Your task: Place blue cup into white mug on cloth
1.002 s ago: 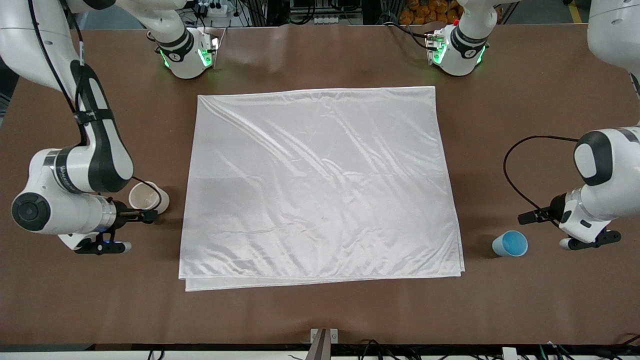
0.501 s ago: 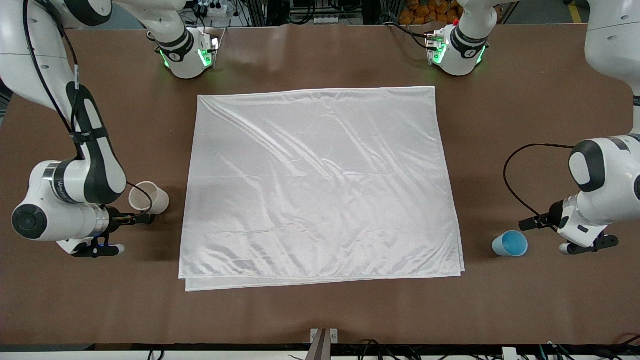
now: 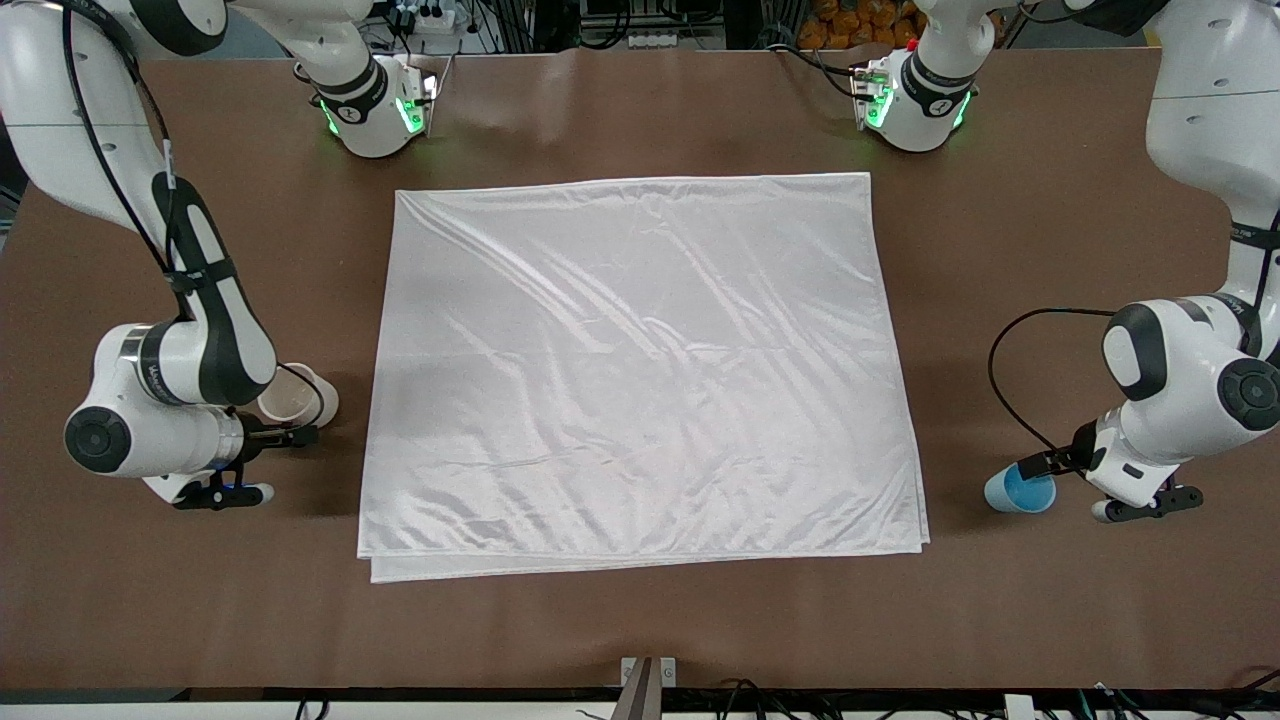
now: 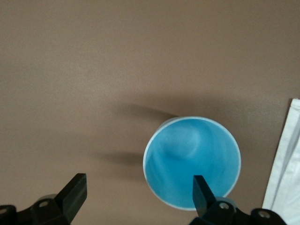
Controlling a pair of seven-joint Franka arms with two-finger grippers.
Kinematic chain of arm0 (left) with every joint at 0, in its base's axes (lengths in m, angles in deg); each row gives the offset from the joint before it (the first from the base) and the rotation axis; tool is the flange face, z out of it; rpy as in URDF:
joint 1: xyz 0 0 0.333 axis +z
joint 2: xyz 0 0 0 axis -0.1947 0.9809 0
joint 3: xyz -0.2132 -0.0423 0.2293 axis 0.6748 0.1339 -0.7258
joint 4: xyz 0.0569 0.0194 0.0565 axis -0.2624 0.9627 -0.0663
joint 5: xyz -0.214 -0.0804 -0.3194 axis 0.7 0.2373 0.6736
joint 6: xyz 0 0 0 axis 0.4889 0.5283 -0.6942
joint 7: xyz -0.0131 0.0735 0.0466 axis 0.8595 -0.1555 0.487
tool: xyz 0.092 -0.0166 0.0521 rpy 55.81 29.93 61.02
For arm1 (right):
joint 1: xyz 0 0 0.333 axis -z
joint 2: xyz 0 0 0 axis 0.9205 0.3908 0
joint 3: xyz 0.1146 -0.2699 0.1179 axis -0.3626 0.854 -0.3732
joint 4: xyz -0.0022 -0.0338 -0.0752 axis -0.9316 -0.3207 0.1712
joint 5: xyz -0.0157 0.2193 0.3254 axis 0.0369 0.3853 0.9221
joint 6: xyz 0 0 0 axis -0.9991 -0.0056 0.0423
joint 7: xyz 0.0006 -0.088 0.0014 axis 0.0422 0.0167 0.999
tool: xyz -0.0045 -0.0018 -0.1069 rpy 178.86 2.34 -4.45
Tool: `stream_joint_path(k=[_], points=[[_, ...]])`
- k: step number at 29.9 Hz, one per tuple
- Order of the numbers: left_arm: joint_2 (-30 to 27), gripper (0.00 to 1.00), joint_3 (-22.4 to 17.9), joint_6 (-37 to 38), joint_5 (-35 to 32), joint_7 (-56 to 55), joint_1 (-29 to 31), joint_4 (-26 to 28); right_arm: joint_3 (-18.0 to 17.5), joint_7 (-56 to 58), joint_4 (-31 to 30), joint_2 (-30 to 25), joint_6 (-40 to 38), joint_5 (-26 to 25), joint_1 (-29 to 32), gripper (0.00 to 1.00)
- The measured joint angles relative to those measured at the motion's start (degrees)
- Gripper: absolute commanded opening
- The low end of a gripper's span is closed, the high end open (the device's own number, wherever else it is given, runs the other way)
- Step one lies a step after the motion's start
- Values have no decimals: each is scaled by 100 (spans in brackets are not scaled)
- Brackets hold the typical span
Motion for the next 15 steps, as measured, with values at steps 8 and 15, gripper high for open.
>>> stream_joint_path(k=[8,15], points=[[139,68,-1,-245,-21,0,12,-6,-2,0,-45,0,24,0,-7,19],[153,36,2,-255,-24,0,0,-12,-10,0,-45,-1,39,0,-27,12]])
